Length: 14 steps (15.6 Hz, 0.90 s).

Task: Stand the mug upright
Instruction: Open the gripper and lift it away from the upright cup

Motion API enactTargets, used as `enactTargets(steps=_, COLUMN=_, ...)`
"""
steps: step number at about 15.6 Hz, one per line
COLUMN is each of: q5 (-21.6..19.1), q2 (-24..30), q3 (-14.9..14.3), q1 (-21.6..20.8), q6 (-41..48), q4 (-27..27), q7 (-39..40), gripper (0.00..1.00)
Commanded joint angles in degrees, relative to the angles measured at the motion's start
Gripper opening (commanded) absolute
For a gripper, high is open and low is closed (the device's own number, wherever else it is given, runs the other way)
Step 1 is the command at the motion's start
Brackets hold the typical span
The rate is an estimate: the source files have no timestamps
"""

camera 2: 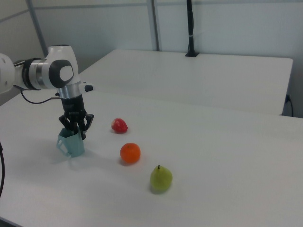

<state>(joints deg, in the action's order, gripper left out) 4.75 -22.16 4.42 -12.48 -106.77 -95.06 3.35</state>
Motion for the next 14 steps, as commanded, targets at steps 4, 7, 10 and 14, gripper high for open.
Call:
enactTargets(steps=4, q5=-0.89, q2=2.55, q3=0.07, q1=0.71, q6=0.94, q4=-0.39, q7=0.26, gripper=1.00)
enactTargets(steps=7, q5=-0.27, q2=6.94, q3=-0.81, q1=1.40, q6=2.36, q4=-0.03, q7=-0.71, gripper=1.00)
enactTargets(steps=10, q5=-0.19, q2=12.04, q3=-3.00, q1=1.85, q6=2.62, q4=-0.21, q7=-8.85, gripper=1.00)
enactTargets(steps=14, q5=-0.01, q2=17.41, q3=-5.12, q1=4.04, q6=6.13, q4=-0.21, q7=-9.24, gripper=1.00)
